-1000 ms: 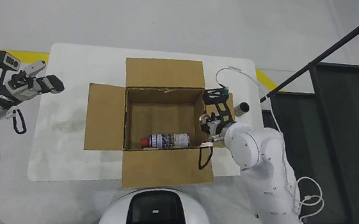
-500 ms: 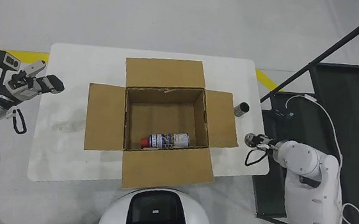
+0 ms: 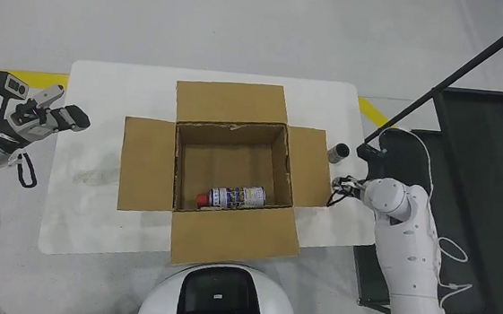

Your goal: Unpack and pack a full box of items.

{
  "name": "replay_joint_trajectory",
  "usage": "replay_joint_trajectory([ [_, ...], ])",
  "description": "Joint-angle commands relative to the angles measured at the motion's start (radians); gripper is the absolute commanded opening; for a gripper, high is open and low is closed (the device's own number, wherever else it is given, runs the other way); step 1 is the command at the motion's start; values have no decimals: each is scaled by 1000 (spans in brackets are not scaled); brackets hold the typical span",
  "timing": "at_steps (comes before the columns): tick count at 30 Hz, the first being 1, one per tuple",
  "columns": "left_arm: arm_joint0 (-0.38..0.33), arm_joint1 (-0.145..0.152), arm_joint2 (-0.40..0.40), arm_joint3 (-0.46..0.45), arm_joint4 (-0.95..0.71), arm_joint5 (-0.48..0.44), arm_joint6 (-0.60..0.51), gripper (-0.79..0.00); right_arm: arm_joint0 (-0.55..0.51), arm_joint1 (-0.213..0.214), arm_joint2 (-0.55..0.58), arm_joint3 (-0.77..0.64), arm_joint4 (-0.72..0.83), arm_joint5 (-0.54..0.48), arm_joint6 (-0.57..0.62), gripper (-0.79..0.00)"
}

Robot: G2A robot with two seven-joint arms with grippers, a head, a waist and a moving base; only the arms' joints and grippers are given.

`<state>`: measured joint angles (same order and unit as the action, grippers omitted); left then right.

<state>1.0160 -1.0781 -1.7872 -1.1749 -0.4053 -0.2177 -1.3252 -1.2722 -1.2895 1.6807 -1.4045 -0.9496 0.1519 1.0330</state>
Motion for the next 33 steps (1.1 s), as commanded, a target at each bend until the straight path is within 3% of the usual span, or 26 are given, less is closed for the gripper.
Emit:
replay_joint_trajectory([
  [1, 0, 0, 0, 0, 0, 0, 0, 0, 33, 1, -11, 52, -3, -2, -12, -785],
  [6, 0, 0, 0, 0, 0, 0, 0, 0, 91, 4, -33, 146, -14, 4, -29, -785],
  [7, 0, 0, 0, 0, 0, 0, 0, 0, 98, 4, -35, 159, -13, 4, -30, -594],
  [9, 0, 0, 0, 0, 0, 0, 0, 0, 108, 6, -35, 181, -6, 4, -30, -92],
  [10, 0, 0, 0, 0, 0, 0, 0, 0, 112, 7, -34, 191, -1, 3, -32, 0],
  [18, 0, 0, 0, 0, 0, 0, 0, 0, 118, 18, -9, 198, 39, -4, -36, 0],
  [28, 0, 0, 0, 0, 0, 0, 0, 0, -61, 38, 86, -230, 0, 118, 1, 0],
  [33, 0, 0, 0, 0, 0, 0, 0, 0, -94, 44, 86, -394, 125, -13, 83, 0],
])
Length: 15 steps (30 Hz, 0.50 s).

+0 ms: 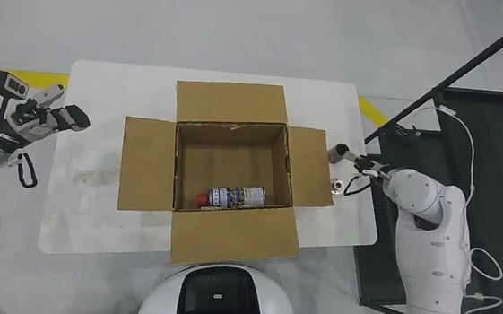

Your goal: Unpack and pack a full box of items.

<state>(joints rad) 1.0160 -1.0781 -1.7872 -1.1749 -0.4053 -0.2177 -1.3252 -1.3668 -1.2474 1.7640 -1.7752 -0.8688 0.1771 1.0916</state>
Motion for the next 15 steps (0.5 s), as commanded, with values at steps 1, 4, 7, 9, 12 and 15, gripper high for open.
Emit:
replay_joint_trajectory([
  [1, 0, 0, 0, 0, 0, 0, 0, 0, 5, 4, -3, -41, 61, -76, 50, 0],
  [4, 0, 0, 0, 0, 0, 0, 0, 0, 40, 11, -47, -85, 85, -162, 138, 0],
  [7, 0, 0, 0, 0, 0, 0, 0, 0, 85, 16, -124, -131, 88, -236, 210, 0],
  [9, 0, 0, 0, 0, 0, 0, 0, 0, 120, 19, -185, -147, 68, -278, 250, 0],
  [12, 0, 0, 0, 0, 0, 0, 0, 0, 175, 19, -289, -150, 55, -336, 293, 0],
  [15, 0, 0, 0, 0, 0, 0, 0, 0, 231, 16, -373, -132, 42, -344, 304, 0],
])
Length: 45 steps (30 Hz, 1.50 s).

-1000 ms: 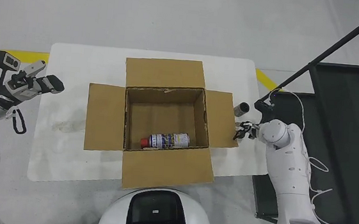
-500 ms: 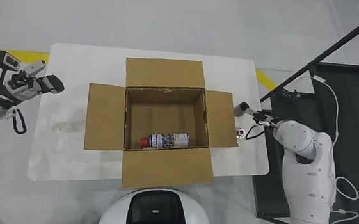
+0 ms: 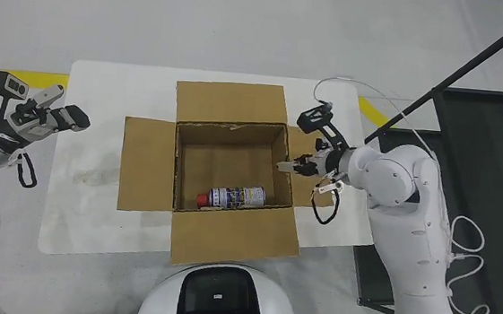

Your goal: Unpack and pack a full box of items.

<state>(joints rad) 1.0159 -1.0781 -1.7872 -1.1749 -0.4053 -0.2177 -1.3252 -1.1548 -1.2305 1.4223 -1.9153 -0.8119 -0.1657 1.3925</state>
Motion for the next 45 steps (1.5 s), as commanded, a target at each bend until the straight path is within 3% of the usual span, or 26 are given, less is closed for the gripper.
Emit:
replay_joint_trajectory([
  [1, 0, 0, 0, 0, 0, 0, 0, 0, 36, -3, -58, 17, -15, 0, 1, 0],
  [4, 0, 0, 0, 0, 0, 0, 0, 0, 70, -6, -104, 44, -6, 5, -7, 0],
  [18, 0, 0, 0, 0, 0, 0, 0, 0, 69, -6, -109, 47, -7, -2, -9, 0],
  [28, 0, 0, 0, 0, 0, 0, 0, 0, 266, -32, -402, 250, -151, -266, -129, 0],
  [36, 0, 0, 0, 0, 0, 0, 0, 0, 413, -89, -626, 474, -153, -270, -143, 0],
  [45, 0, 0, 0, 0, 0, 0, 0, 0, 485, -136, -743, 636, -69, -275, -121, 0],
])
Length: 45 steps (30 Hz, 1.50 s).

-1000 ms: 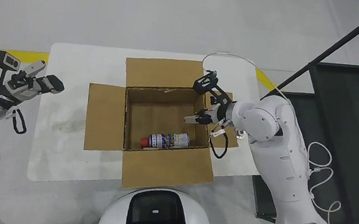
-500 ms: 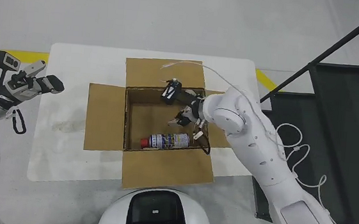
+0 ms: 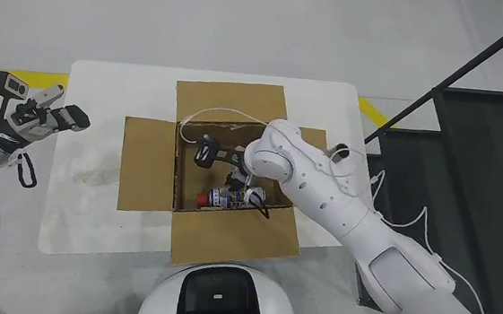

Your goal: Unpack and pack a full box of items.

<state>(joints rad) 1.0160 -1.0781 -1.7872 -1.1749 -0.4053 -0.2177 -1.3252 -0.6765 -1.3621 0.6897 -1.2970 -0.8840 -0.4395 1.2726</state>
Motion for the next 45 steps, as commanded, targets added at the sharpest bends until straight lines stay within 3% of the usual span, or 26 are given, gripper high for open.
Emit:
replay_joint_trajectory([
  [1, 0, 0, 0, 0, 0, 0, 0, 0, 13, -9, -22, 33, 4, -1, -4, 0],
  [30, 0, 0, 0, 0, 0, 0, 0, 0, 154, -169, -238, 441, 45, -30, -107, 0],
  [31, 0, 0, 0, 0, 0, 0, 0, 0, 157, -173, -242, 451, 44, -34, -111, -65],
  [32, 0, 0, 0, 0, 0, 0, 0, 0, 160, -177, -245, 461, 43, -36, -116, -311],
  [34, 0, 0, 0, 0, 0, 0, 0, 0, 165, -186, -251, 478, 42, -42, -123, -616],
  [35, 0, 0, 0, 0, 0, 0, 0, 0, 167, -190, -253, 486, 42, -44, -127, -730],
  [37, 0, 0, 0, 0, 0, 0, 0, 0, 171, -197, -258, 501, 41, -47, -135, -785],
  [45, 0, 0, 0, 0, 0, 0, 0, 0, 192, -212, -248, 550, 32, -39, -189, -785],
])
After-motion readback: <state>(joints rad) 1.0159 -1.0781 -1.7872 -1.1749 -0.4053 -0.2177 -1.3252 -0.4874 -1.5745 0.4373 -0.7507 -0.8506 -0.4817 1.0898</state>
